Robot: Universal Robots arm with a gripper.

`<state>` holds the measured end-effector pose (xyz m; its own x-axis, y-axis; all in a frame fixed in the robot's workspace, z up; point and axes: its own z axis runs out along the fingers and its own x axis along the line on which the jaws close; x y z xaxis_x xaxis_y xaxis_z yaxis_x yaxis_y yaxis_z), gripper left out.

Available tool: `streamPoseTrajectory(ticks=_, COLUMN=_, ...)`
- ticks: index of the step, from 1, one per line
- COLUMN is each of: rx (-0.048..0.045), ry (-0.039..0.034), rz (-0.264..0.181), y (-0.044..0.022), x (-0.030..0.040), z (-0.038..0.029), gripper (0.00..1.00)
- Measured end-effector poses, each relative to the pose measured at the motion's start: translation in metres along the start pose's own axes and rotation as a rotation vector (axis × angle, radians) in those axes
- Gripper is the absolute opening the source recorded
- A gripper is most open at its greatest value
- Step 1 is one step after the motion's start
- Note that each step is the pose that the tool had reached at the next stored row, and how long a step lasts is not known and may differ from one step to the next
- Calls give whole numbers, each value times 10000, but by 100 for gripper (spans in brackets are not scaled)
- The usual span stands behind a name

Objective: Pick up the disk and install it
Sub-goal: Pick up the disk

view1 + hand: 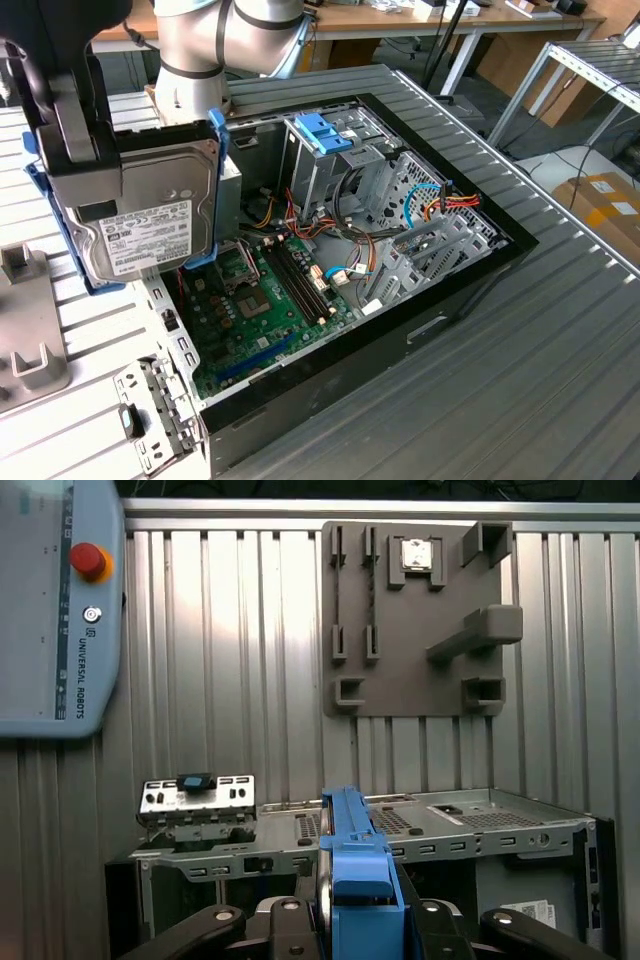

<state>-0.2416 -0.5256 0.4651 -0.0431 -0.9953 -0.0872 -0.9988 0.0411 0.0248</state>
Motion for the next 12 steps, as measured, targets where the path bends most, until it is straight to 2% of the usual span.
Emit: streamPoseTrajectory(ticks=12, rx=0, ry=0, rz=1, y=-71, x=53, z=7, gripper=37)
